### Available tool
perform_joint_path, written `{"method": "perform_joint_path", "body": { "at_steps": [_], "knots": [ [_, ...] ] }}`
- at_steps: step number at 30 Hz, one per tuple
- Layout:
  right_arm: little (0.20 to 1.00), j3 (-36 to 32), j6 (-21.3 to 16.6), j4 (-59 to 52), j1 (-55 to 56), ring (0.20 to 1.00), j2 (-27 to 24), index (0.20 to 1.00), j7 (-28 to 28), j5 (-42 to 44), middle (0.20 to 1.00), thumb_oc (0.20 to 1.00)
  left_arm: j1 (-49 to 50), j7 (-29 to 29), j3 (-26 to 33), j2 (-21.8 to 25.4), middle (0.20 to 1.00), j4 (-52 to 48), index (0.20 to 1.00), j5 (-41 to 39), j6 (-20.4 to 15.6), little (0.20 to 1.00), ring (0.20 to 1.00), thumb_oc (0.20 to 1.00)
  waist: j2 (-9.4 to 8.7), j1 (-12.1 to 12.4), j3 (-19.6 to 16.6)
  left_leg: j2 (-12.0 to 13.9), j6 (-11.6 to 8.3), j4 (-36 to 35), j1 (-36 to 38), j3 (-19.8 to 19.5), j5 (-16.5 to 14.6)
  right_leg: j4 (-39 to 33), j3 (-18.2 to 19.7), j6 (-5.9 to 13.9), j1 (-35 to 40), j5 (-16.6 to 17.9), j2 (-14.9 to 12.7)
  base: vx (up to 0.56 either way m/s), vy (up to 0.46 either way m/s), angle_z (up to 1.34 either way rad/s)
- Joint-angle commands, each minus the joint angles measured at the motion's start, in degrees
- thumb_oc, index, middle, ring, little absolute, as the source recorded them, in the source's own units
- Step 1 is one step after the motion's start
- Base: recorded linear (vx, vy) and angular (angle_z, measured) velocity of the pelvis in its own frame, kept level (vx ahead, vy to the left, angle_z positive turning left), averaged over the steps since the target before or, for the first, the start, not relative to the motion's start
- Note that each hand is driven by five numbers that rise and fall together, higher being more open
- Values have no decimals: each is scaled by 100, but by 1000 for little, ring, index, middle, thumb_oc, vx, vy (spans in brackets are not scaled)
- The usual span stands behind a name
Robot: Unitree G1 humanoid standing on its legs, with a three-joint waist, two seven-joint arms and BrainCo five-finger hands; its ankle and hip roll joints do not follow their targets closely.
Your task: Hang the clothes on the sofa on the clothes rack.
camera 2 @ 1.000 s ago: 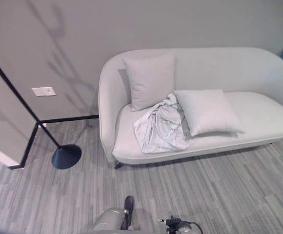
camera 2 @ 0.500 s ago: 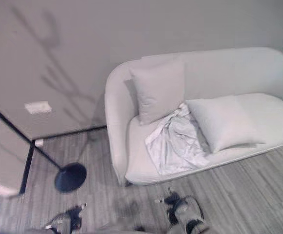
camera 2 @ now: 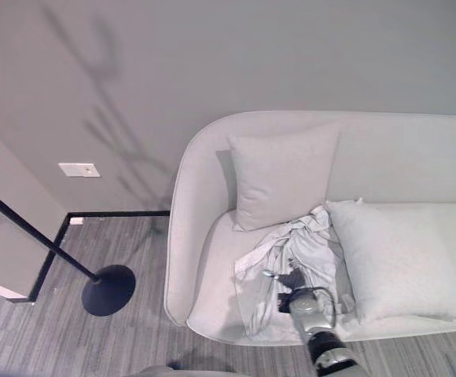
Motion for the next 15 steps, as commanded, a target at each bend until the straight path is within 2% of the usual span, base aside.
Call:
{"method": "perform_joint_path", "body": {
  "at_steps": [1, 3, 7, 9, 10, 11, 12, 13, 14, 15],
  "knots": [
    [1000, -200, 276, 181, -358, 1000, -249, 1000, -359, -858, 1000, 1000, -673, 105, -375, 274, 1000, 439, 1000, 520, -38, 1000, 1000, 1000, 52, 55, 23, 331, -102, -140, -442, -443, 81, 239, -161, 312, -12, -437, -34, 90, -169, 21],
    [1000, -8, 354, 445, -608, 1000, -476, 1000, -259, -1163, 1000, 1000, -860, 29, -536, 335, 1000, 359, 1000, 590, -53, 1000, 1000, 1000, 110, 82, 16, 535, -242, -140, -545, -549, 164, 179, -275, 208, 0, -714, 202, 117, -176, 27],
    [1000, 268, 456, 997, -736, 1000, -700, 1000, -119, -1567, 1000, 1000, -1000, -17, -531, 414, 1000, 301, 1000, 587, -58, 1000, 1000, 1000, 192, 133, 75, 687, -364, -140, -648, -680, 248, 108, -379, 119, 67, -878, 398, 92, -72, 19],
    [1000, 295, 471, 1305, -711, 1000, -841, 1000, -68, -1599, 1000, 1000, -1066, -19, -518, 430, 1000, 260, 1000, 518, -61, 1000, 1000, 1000, 214, 107, 163, 582, -280, -140, -844, -706, 383, 80, -473, 109, 83, -868, 341, 23, 51, 44],
    [1000, 335, 415, 1503, -749, 1000, -985, 1000, -1, -1475, 1000, 1000, -1212, 3, -597, 479, 1000, 226, 1000, 437, -61, 1000, 1000, 1000, 202, 128, 348, 247, -133, 163, -1226, -687, 383, 139, -555, 102, 34, -862, 189, -114, 118, 65],
    [1000, 440, 372, 1648, -889, 1000, -1011, 1000, 45, -1512, 1000, 1000, -1334, -28, -649, 518, 1000, 241, 1000, 429, -88, 1000, 1000, 1000, 216, 192, 465, 25, -102, 324, -1438, -1065, 282, 251, -428, 90, -138, -861, 131, -113, 121, 62],
    [1000, 439, 369, 1655, -898, 1000, -1010, 1000, 45, -1511, 1000, 1000, -1343, -29, -647, 519, 1000, 245, 1000, 429, -89, 1000, 1000, 1000, 203, 168, 442, -3, -91, 352, -1496, -1086, 287, 260, -448, 97, -171, -857, 109, -94, 76, 34],
    [1000, 458, 363, 1869, -1029, 1000, -978, 1000, -16, -1523, 1000, 1000, -1494, -31, -720, 456, 1000, 218, 1000, 426, -103, 1000, 1000, 1000, 261, 191, 539, -165, 3, 385, -1695, -1340, 212, 300, -377, 77, -281, -882, 103, -186, 95, 11],
    [1000, 436, 343, 2048, -1230, 1000, -997, 1000, -108, -1367, 1000, 1000, -1729, 42, -890, 363, 1000, 206, 1000, 471, -125, 1000, 1000, 1000, 301, 132, 647, -311, 49, 595, -2144, -1301, 208, 312, -415, 80, -495, -849, 30, -347, 210, 14],
    [1000, 610, 421, 2677, -1658, 1000, -1017, 1000, -114, -1297, 1000, 1000, -2011, 115, -1131, 397, 1000, 242, 1000, 511, -123, 1000, 1000, 1000, 348, 172, 754, -587, 84, 968, -2770, -1125, 245, 434, -401, 56, -992, -812, -114, -335, 225, 20]
  ]
}}
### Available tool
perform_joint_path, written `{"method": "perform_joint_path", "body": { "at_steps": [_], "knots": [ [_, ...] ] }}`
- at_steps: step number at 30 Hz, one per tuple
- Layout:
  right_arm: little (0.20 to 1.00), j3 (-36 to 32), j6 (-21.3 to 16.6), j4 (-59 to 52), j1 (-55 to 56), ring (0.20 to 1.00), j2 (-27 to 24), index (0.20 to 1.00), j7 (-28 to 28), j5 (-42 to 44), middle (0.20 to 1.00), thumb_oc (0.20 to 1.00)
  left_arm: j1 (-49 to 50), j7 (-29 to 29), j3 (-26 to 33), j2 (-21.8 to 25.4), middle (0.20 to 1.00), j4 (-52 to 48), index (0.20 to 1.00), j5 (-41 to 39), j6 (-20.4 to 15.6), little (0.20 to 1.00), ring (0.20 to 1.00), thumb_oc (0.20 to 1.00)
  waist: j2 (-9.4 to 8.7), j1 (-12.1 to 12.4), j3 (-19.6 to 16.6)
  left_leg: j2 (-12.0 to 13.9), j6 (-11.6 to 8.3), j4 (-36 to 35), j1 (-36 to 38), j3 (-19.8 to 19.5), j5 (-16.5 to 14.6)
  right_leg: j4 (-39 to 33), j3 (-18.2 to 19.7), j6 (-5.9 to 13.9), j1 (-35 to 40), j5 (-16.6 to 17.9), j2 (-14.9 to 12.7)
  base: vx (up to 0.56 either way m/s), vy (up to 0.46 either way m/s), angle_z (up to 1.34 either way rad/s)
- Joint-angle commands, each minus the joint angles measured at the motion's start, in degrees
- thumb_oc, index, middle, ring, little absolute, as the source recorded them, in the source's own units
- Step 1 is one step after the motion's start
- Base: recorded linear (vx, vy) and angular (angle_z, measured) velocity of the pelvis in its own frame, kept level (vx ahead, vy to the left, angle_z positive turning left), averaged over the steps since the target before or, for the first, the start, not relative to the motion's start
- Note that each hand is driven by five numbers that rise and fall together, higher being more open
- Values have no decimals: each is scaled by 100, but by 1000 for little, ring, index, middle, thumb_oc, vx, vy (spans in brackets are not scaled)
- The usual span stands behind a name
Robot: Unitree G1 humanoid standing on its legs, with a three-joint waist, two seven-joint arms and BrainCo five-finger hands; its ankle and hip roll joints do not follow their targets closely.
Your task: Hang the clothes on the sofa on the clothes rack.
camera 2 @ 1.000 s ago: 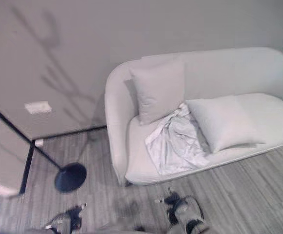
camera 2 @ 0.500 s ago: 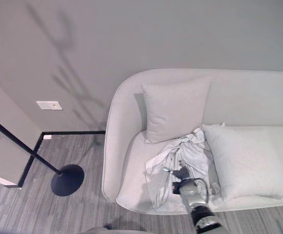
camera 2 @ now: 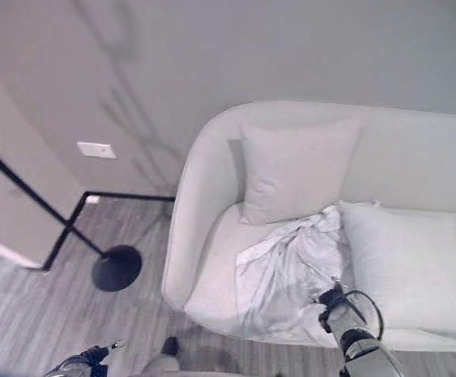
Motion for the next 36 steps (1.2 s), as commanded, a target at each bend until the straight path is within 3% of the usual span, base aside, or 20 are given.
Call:
{"method": "perform_joint_path", "body": {
  "at_steps": [1, 3, 4, 6, 8, 9, 10, 12, 16, 23, 26, 28, 29, 35, 36],
  "knots": [
    [1000, 182, -58, 710, -1107, 1000, -151, 1000, -175, 224, 1000, 1000, -998, 135, -410, 158, 1000, 375, 1000, 154, -124, 1000, 1000, 1000, 25, 130, 498, -447, 301, -50, -820, 187, 209, 410, 223, -4, -380, -264, -288, -180, 163, 23],
    [1000, 179, -96, 934, -1346, 1000, -147, 1000, -155, 412, 1000, 1000, -1171, 145, -425, 282, 1000, 399, 1000, 107, -127, 1000, 1000, 1000, 35, 162, 518, -402, 279, -96, -858, 245, 114, 439, 291, 28, -475, -334, -289, -26, 56, -3],
    [1000, 231, -153, 1169, -1784, 1000, -352, 1000, -332, 576, 1000, 1000, -1565, 169, -393, 602, 1000, 355, 1000, -9, -185, 1000, 1000, 1000, 104, 222, 650, -425, 302, -107, -992, 353, 161, 511, 307, 47, -668, -271, -405, -74, 107, -10],
    [1000, 227, -134, 1235, -1901, 1000, -341, 1000, -445, 599, 1000, 1000, -1630, 214, -436, 603, 1000, 347, 1000, 24, -203, 1000, 1000, 1000, 141, 225, 723, -424, 320, -108, -1011, 354, 171, 589, 325, 61, -746, -258, -458, -46, 77, 0],
    [1000, 462, -79, 640, -1875, 1000, -351, 1000, -846, 31, 1000, 1000, -1628, 406, -372, 585, 1000, 174, 1000, 38, -255, 1000, 1000, 1000, 180, 215, 885, -429, 330, -119, -1036, 408, 203, 639, 354, 70, -805, -253, -517, -19, 41, -16],
    [1000, 472, 27, -307, -1752, 1000, -410, 1000, -985, -419, 1000, 1000, -1599, 559, -372, 414, 1000, 35, 1000, 24, -295, 1000, 1000, 1000, 191, 183, 978, -404, 314, -177, -1014, 400, 248, 698, 304, 76, -829, -270, -549, -18, 22, -13],
    [1000, 461, 46, -338, -1732, 1000, -419, 1000, -979, -429, 1000, 1000, -1597, 563, -377, 408, 1000, 32, 1000, 25, -293, 1000, 1000, 1000, 195, 186, 979, -404, 314, -183, -1008, 398, 251, 700, 301, 76, -824, -272, -549, 4, -6, -6],
    [1000, 171, 145, -1914, -1338, 1000, -588, 1000, -1429, -934, 1000, 1000, -1547, 823, -466, 84, 1000, -92, 1000, 144, -403, 1000, 1000, 1000, 193, 50, 1087, -370, 296, -387, -892, 358, 317, 761, 247, 94, -806, -327, -548, 42, -25, 4],
    [1000, 26, 87, -2117, -1116, 1000, -503, 1000, -1617, -983, 1000, 1000, -1629, 884, -604, -59, 1000, -159, 1000, 184, -464, 1000, 1000, 1000, 212, -1, 1191, -357, 271, -474, -848, 339, 354, 826, 187, 103, -797, -382, -558, 10, -11, 3],
    [1000, 577, 13, -1388, -1265, 1000, -211, 1000, -1724, -1257, 1000, 1000, -1764, 1002, -932, -208, 1000, -205, 1000, 329, -541, 1000, 1000, 1000, 299, -10, 1446, -350, 223, -620, -856, 350, 506, 988, 200, 132, -986, -418, -557, 3, -5, 3],
    [1000, 899, 66, -109, -1857, 1000, -81, 1000, -1758, -1020, 1000, 1000, -1986, 1052, -1126, -169, 1000, -176, 1000, 223, -526, 1000, 1000, 1000, 442, 60, 1565, -361, 185, -671, -1023, 371, 633, 1163, 231, 136, -1271, -460, -582, -5, -10, -1],
    [1000, 929, 88, 74, -1993, 1000, -71, 1000, -1770, -951, 1000, 1000, -2017, 1055, -1151, -150, 1000, -178, 1000, 183, -514, 1000, 1000, 1000, 475, 73, 1588, -360, 179, -678, -1052, 373, 658, 1207, 252, 131, -1333, -473, -584, 0, 0, 0],
    [1000, 1006, 153, 409, -2252, 1000, -115, 1000, -1744, -879, 1000, 1000, -2020, 1046, -1223, -129, 1000, -238, 1000, 104, -498, 1000, 1000, 1000, 584, 114, 1657, -353, 165, -713, -1116, 396, 722, 1317, 307, 123, -1483, -510, -589, 0, 0, 0],
    [1000, 945, 163, 950, -2728, 1000, -350, 1000, -1854, -540, 1000, 1000, -2051, 1038, -1364, -32, 1000, -317, 1000, 20, -461, 1000, 1000, 1000, 826, 177, 1820, -317, 163, -799, -1187, 389, 832, 1623, 389, 99, -1766, -649, -583, -8, 0, -1],
    [1000, 810, 123, 1069, -2828, 1000, -525, 1000, -1969, -339, 1000, 1000, -2025, 1025, -1449, -6, 1000, -375, 1000, 68, -463, 1000, 1000, 1000, 953, 201, 1885, -307, 163, -831, -1195, 365, 864, 1699, 386, 97, -1793, -709, -570, 0, 0, 0]
  ]
}}
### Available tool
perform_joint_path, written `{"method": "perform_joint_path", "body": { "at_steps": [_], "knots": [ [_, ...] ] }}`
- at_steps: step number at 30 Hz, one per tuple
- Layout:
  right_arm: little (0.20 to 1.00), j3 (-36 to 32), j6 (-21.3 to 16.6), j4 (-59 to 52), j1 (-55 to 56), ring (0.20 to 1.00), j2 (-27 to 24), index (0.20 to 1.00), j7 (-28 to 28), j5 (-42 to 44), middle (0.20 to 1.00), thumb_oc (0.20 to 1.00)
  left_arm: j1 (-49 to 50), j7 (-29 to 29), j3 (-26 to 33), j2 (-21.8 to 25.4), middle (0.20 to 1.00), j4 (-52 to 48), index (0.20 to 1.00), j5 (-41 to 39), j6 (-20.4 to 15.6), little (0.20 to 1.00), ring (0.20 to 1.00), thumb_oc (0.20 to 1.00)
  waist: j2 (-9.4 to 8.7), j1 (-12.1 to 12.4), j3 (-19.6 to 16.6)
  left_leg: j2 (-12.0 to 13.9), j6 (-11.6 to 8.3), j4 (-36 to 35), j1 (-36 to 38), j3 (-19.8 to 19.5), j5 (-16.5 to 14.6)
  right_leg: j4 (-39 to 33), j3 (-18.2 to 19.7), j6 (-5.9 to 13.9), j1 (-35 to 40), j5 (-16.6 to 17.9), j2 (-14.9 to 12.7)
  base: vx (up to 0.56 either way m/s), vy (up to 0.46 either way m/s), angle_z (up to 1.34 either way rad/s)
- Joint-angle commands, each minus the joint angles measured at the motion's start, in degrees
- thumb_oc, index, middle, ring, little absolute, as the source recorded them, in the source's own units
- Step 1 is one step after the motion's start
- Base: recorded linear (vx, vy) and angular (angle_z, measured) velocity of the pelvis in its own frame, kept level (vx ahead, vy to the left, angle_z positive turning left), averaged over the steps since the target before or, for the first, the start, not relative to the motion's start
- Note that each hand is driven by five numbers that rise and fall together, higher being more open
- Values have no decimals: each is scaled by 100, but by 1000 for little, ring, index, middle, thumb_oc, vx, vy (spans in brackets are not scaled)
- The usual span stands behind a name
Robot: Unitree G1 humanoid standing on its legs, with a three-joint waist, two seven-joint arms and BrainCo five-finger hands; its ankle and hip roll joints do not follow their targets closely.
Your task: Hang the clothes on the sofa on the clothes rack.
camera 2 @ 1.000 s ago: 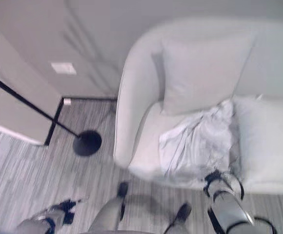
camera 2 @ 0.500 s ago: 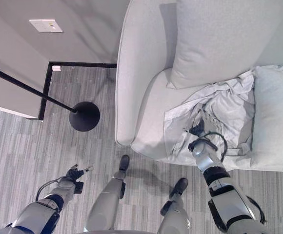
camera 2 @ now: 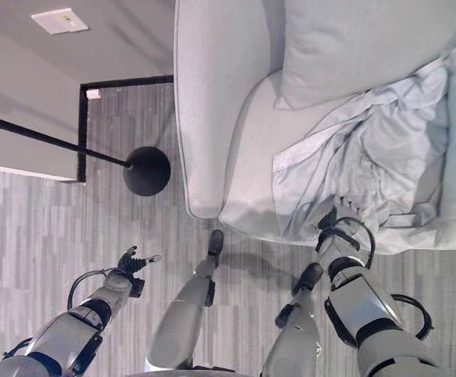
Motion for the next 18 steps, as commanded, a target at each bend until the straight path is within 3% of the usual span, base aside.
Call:
{"method": "perform_joint_path", "body": {
  "at_steps": [1, 3, 4, 6, 9, 18],
  "knots": [
    [1000, -141, -46, 223, -369, 1000, -552, 1000, -334, 543, 1000, 1000, -158, 106, -147, 157, 1000, 220, 1000, -132, -12, 1000, 1000, 1000, 275, 224, 63, 84, -175, -617, 135, 3, 175, 1268, 182, 68, -243, -840, -150, 0, 0, 0],
    [1000, -203, -67, 196, -393, 1000, -583, 1000, -474, 631, 1000, 1000, -164, 109, -179, 169, 1000, 190, 1000, -127, -3, 1000, 1000, 1000, 338, 222, 104, 88, -176, -632, 151, -17, 187, 1329, 170, 70, -254, -867, -149, -5, 0, 4],
    [1000, -382, -206, -141, -313, 1000, -587, 1000, -976, 816, 1000, 1000, -168, 145, -253, 167, 1000, 107, 1000, -74, -6, 1000, 1000, 1000, 449, 199, 177, 103, -173, -681, 192, -62, 207, 1402, 157, 71, -261, -936, -133, 0, 0, 0],
    [1000, -609, -320, -584, -168, 1000, -571, 1000, -1453, 950, 1000, 1000, -156, 241, -358, 115, 1000, 26, 1000, 63, -12, 1000, 1000, 1000, 520, 168, 235, 119, -167, -751, 260, -85, 217, 1492, 155, 71, -282, -1011, -114, 0, 0, 0],
    [1000, -790, -386, -966, -59, 1000, -499, 1000, -1758, 975, 1000, 1000, -162, 353, -491, 44, 1000, -61, 1000, 193, -52, 1000, 1000, 1000, 601, 154, 266, 137, -168, -809, 311, -100, 236, 1629, 128, 68, -321, -1121, -104, 1, -2, -1],
    [1000, -904, -725, -521, -243, 1000, -501, 1000, -1051, 1996, 1000, 1000, -342, 314, -734, -9, 1000, -34, 1000, 32, -29, 1000, 1000, 1000, 826, 129, 439, 136, -185, -869, 308, -199, 247, 1919, 65, 72, -401, -1303, -108, -1, 0, 0]
  ]
}}
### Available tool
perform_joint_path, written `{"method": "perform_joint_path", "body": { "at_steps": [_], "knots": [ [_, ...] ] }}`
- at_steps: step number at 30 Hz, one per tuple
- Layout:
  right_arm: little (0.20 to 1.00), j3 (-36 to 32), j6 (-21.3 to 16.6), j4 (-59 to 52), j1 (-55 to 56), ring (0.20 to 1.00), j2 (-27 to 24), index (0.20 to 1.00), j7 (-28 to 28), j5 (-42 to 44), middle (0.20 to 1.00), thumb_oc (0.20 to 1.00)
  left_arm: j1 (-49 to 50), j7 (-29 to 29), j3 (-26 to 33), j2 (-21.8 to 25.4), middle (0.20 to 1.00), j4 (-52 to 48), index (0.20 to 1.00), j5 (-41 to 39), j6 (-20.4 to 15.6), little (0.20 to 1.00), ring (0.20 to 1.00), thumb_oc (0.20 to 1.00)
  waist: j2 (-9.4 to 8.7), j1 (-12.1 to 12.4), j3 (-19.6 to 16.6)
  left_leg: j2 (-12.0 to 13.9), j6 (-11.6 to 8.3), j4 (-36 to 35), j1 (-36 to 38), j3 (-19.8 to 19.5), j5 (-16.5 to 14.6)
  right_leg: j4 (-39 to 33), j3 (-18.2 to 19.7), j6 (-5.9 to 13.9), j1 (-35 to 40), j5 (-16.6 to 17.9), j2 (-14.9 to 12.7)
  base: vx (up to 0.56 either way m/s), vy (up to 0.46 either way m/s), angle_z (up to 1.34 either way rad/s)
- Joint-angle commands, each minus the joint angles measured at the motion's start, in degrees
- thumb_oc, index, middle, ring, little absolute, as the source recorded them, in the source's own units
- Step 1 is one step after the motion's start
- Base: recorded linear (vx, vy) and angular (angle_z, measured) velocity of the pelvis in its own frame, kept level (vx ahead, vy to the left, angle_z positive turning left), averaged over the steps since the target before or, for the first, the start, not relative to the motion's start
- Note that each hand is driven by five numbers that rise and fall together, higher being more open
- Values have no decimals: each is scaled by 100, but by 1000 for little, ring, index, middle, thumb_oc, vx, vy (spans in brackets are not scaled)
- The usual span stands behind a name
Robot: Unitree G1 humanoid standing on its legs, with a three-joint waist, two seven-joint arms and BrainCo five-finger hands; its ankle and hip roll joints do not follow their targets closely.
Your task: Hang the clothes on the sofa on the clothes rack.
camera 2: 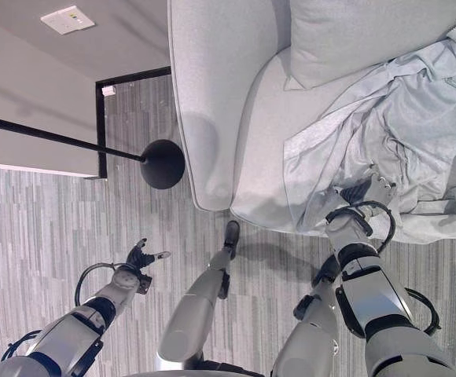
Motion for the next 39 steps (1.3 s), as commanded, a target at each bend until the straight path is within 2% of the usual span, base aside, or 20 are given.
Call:
{"method": "perform_joint_path", "body": {
  "at_steps": [1, 3, 5, 6, 8, 14, 19, 23, 25, 29, 31, 32, 33, 35, 36, 37, 39],
  "knots": [
    [1000, 40, -344, 508, -199, 1000, -220, 1000, 654, 862, 1000, 1000, -471, 30, -249, 62, 1000, 463, 1000, -3, 67, 1000, 1000, 1000, 322, 140, 199, 73, -172, -787, 222, -191, 139, 1632, 6, 41, -307, -1174, -98, 12, -20, 4],
    [1000, 123, -322, 721, -287, 1000, -205, 1000, 867, 984, 1000, 1000, -551, -25, -288, 97, 1000, 488, 1000, -14, 107, 1000, 1000, 1000, 348, 129, 226, 65, -174, -787, 227, -200, 144, 1670, 2, 41, -313, -1180, -106, 14, -13, 8],
    [1000, 347, -142, 1286, -375, 1000, -79, 1000, 1620, 1162, 1000, 1000, -830, -161, -359, 208, 1000, 535, 1000, 40, 207, 1000, 1000, 1000, 380, 105, 255, 54, -166, -787, 237, -196, 148, 1747, 10, 15, -340, -1226, -90, 23, -13, 10],
    [200, 369, -115, 1433, -409, 200, -37, 200, 1815, 1237, 200, 200, -954, -205, -386, 243, 1000, 554, 1000, 69, 247, 1000, 1000, 1000, 372, 87, 275, 54, -163, -787, 254, -184, 149, 1766, 19, 8, -340, -1231, -83, 26, -16, 8],
    [200, 414, -73, 1629, -459, 200, 43, 200, 2136, 1409, 200, 200, -1207, -289, -469, 331, 1000, 597, 1000, 167, 300, 1000, 1000, 1000, 362, 60, 288, 48, -154, -787, 284, -182, 138, 1802, 20, -4, -340, -1249, -78, 8, -7, 3],
    [200, 796, -17, 1696, -423, 200, 388, 200, 2595, 1200, 200, 200, -1876, -328, -668, 420, 1000, 630, 1000, 522, 387, 1000, 1000, 1000, 293, -58, 355, 48, -137, -787, 329, -169, 138, 1852, 51, -32, -327, -1284, -66, 2, -1, -1],
    [200, 1076, 26, 1703, -402, 200, 582, 200, 2819, 915, 200, 200, -2187, -340, -720, 458, 1000, 648, 1000, 655, 389, 1000, 1000, 1000, 244, -136, 371, 14, -114, -787, 314, -128, 129, 1849, 101, -39, -376, -1256, -82, -6, 30, -2],
    [200, 1015, -15, 1665, -374, 200, 642, 200, 2903, 1085, 200, 200, -2211, -349, -665, 391, 1000, 632, 1000, 616, 373, 1000, 1000, 1000, 233, -163, 374, -28, -99, -787, 276, -98, 120, 1819, 134, -43, -403, -1236, -102, -10, 46, -3],
    [200, 931, -75, 1647, -318, 200, 693, 200, 2950, 1336, 200, 200, -2176, -360, -692, 358, 1000, 630, 1000, 612, 369, 1000, 1000, 1000, 218, -181, 374, -46, -91, -787, 289, -83, 115, 1802, 155, -42, -396, -1209, -104, -2, 54, -5],
    [200, 321, -321, 1539, -37, 200, 935, 200, 3105, 2671, 200, 200, -1910, -428, -626, 361, 1000, 650, 1000, 585, 347, 1000, 1000, 1000, 164, -202, 371, -92, -69, -787, 462, -27, 55, 1644, 163, -30, -163, -1124, -110, 0, 63, -4],
    [200, 228, -377, 1481, 28, 200, 1008, 200, 3174, 2945, 200, 200, -1840, -453, -603, 379, 1000, 633, 1000, 565, 332, 1000, 1000, 1000, 157, -192, 370, -103, -66, -787, 521, -31, 39, 1613, 160, -26, -85, -1109, -113, 2, 37, -2],
    [200, 255, -472, 1201, 241, 200, 1274, 200, 3370, 3377, 200, 200, -1680, -460, -560, 392, 1000, 570, 1000, 566, 312, 1000, 1000, 1000, 117, -171, 345, -115, -61, -787, 628, -37, 15, 1533, 160, -27, 46, -1074, -105, 4, 38, -2],
    [200, 259, -470, 1190, 257, 200, 1279, 200, 3366, 3381, 200, 200, -1667, -459, -561, 395, 1000, 565, 1000, 567, 313, 1000, 1000, 1000, 115, -174, 340, -115, -61, -787, 632, -37, 14, 1527, 158, -27, 53, -1072, -104, 3, 40, -2],
    [200, 519, -575, 766, 521, 200, 1760, 200, 3683, 4059, 200, 200, -1458, -417, -564, 323, 1000, 433, 1000, 599, 273, 1000, 1000, 1000, 8, -117, 226, -114, -60, -787, 770, -45, -22, 1359, 136, -31, 267, -982, -61, 0, 0, 0],
    [200, 528, -574, 754, 538, 200, 1765, 200, 3677, 4065, 200, 200, -1441, -415, -562, 327, 1000, 427, 1000, 599, 274, 1000, 1000, 1000, 7, -123, 222, -113, -60, -787, 777, -46, -23, 1348, 132, -30, 280, -978, -58, 0, 0, 0],
    [200, 796, -600, 427, 736, 200, 2057, 200, 3876, 4444, 200, 200, -1321, -354, -616, 232, 1000, 349, 1000, 611, 268, 1000, 1000, 1000, -76, -78, 162, -110, -63, -787, 860, -52, -30, 1242, 122, -28, 416, -928, -43, 0, 0, 0],
    [200, 963, -587, 201, 848, 200, 2205, 200, 3974, 4678, 200, 200, -1217, -313, -630, 172, 1000, 288, 1000, 617, 266, 1000, 1000, 1000, -115, -61, 110, -109, -63, -787, 929, -62, -41, 1176, 75, -22, 532, -890, -42, 9, 11, -2]
  ]
}}
